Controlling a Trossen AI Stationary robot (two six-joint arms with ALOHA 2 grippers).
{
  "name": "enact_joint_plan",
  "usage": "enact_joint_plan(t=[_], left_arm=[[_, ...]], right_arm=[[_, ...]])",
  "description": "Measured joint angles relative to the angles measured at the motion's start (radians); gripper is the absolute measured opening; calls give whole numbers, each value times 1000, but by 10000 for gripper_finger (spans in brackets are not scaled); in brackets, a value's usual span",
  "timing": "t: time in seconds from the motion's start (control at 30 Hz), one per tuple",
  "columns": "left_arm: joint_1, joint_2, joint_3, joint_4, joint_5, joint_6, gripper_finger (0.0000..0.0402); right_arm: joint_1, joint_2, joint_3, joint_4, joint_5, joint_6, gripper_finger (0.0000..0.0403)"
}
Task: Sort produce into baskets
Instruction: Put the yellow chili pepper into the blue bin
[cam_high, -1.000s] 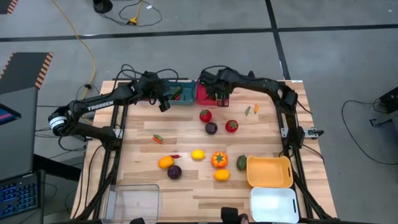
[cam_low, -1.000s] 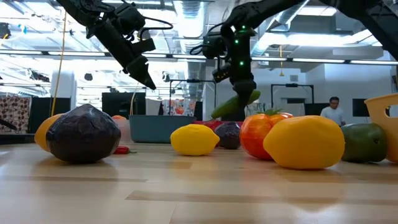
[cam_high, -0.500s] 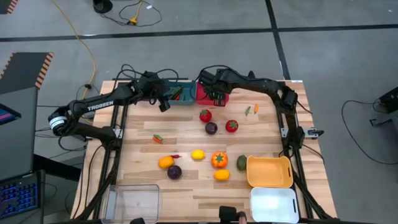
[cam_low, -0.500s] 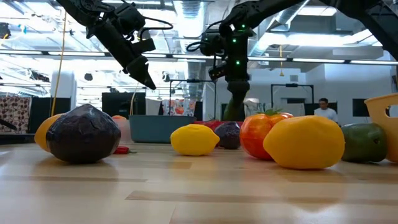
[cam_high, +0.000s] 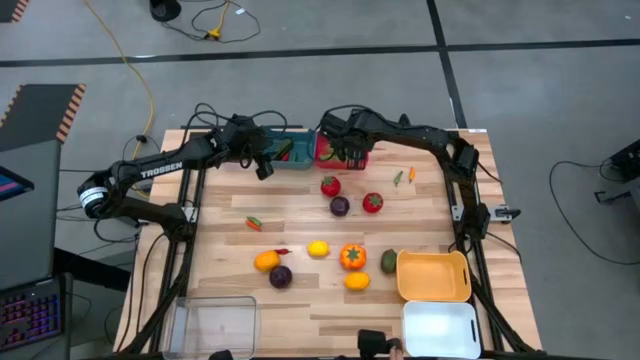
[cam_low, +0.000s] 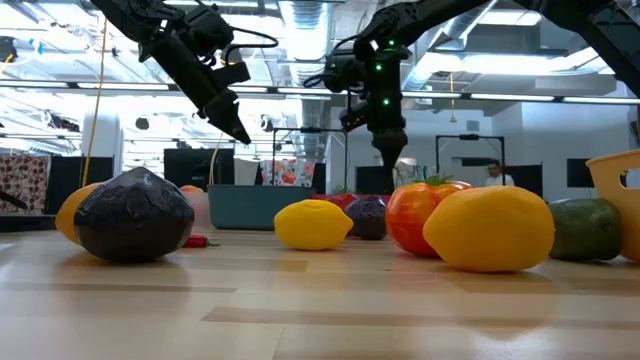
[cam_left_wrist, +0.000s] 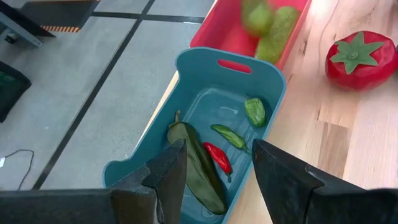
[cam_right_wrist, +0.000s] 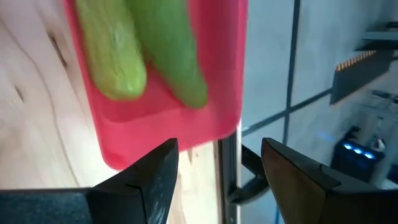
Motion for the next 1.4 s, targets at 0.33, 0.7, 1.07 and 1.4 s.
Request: enact_joint_plan(t=[0.33, 0.7, 1.07, 1.4], left_arm=[[0, 0, 0, 0, -1, -9, 171], [0, 0, 0, 0, -1, -8, 171], [0, 1, -4, -4, -1, -8, 171], [0, 1, -5, -4, -1, -8, 171]], right_arm=[[-75, -2, 0, -210, 21, 227, 248], [-229, -5, -72, -335, -288, 531, 226], [-230, -5, -247, -391, -317, 617, 190], [-173, -87, -374, -399, -317, 656, 155]])
